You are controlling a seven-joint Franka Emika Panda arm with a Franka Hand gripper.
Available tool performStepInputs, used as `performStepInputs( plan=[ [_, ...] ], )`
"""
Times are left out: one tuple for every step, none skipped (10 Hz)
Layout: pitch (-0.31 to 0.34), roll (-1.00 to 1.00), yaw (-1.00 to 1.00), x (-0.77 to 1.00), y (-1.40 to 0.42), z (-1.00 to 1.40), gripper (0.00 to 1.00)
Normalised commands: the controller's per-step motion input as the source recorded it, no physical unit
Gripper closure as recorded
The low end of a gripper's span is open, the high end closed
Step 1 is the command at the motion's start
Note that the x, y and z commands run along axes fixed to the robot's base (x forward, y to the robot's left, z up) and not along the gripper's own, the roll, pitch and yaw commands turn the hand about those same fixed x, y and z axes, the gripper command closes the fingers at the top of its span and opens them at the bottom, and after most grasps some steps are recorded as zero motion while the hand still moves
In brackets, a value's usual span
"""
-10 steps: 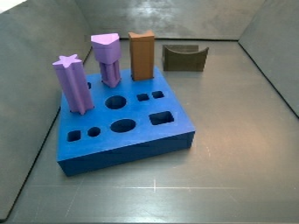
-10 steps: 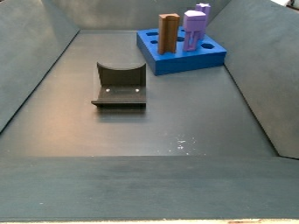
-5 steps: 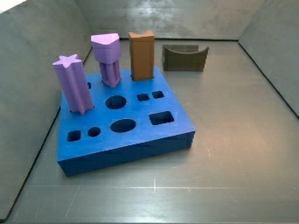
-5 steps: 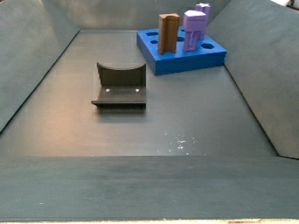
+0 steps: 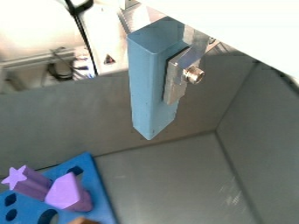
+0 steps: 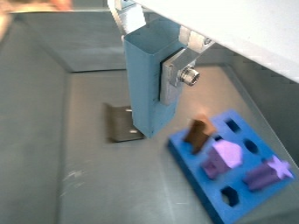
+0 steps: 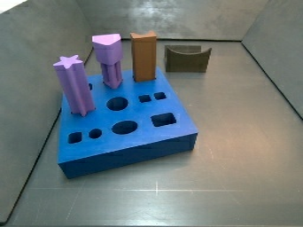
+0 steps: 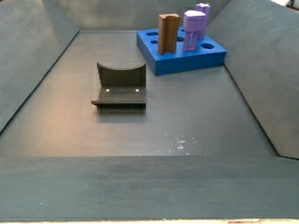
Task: Pick up the rectangle object. Move up. Move to above the board. Insert the rectangle object.
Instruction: Move to above the board.
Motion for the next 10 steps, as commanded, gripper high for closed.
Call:
performStepInputs(
  plan=[
    [0.074,0.13,-1.0,0.36,-1.0,-0.68,1.0],
    [0.069,0.11,-1.0,0.36,-1.0,-0.68,1.0],
    [0.059,0.13,-1.0,0.36,-1.0,-0.68,1.0],
    [0.059,0.11,-1.0,0.36,-1.0,-0.68,1.0],
    [0.06,0.11,-1.0,0.37,-1.0,-0.68,1.0],
    [0.065,0.1,-1.0,0.38,-1.0,-0.68,1.0],
    [0.081,0.1,-1.0,0.4,-1.0,-0.68,1.0],
    [0.097,0.1,-1.0,0.41,-1.0,-0.69,1.0],
    [0.11,0.1,-1.0,0.43,-1.0,-0.69,1.0],
    [0.102,0.07,-0.36,0.46,-0.96,-0.66,1.0]
  ],
)
